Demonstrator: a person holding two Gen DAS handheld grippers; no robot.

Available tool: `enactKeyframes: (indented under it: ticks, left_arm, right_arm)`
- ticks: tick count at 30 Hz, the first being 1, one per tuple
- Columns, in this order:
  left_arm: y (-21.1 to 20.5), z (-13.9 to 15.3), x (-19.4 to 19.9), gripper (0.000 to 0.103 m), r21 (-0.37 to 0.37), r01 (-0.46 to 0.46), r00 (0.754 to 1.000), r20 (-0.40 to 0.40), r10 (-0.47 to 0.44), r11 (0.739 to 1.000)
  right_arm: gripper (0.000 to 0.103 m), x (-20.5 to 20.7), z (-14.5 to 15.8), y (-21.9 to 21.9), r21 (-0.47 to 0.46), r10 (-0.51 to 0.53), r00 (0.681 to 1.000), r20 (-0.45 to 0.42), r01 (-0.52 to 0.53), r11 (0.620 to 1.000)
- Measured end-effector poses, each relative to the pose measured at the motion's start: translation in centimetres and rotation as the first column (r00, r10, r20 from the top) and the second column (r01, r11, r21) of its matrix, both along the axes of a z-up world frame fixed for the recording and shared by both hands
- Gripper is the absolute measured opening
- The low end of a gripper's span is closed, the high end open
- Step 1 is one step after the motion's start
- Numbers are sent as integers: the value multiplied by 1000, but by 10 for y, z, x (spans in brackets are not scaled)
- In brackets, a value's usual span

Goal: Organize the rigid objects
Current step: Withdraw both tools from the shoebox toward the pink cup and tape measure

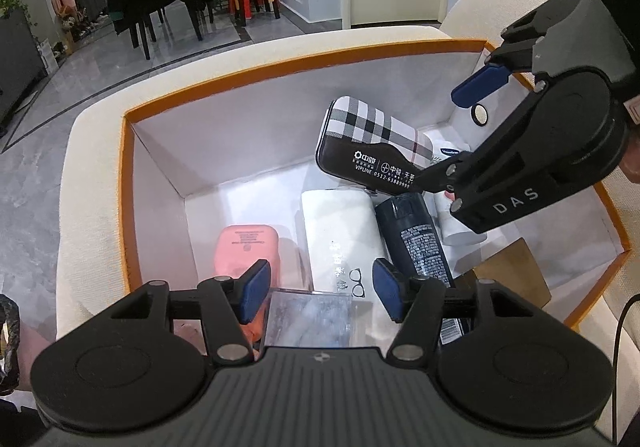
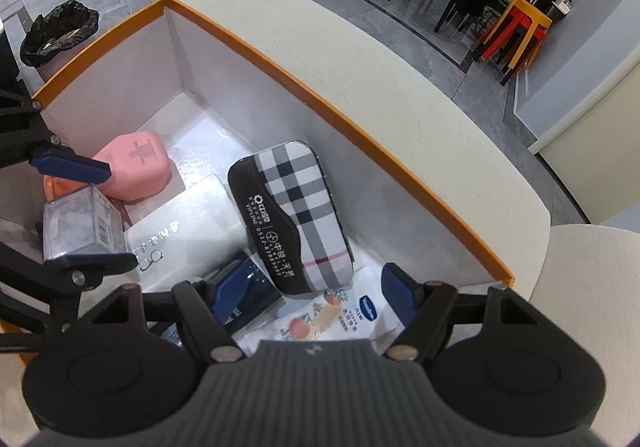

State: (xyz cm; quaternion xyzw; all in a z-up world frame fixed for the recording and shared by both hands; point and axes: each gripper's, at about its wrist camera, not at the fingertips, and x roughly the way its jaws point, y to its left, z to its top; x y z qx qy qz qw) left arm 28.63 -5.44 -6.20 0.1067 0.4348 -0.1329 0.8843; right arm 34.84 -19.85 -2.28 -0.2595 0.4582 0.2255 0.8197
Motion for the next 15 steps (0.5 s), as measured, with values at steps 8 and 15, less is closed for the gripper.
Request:
enactKeyframes:
  ticks: [8, 15]
  left_arm:
    - [-4, 15, -13, 69, 20, 5, 1000, 20, -5, 1000]
    - [-7, 31, -30, 69, 35, 5, 999, 43, -7, 999]
  right_arm:
    - [73, -18, 11, -8, 17, -3, 1000, 11, 3, 1000]
    - [73, -44, 26, -26, 31, -15, 1000, 26, 14, 999]
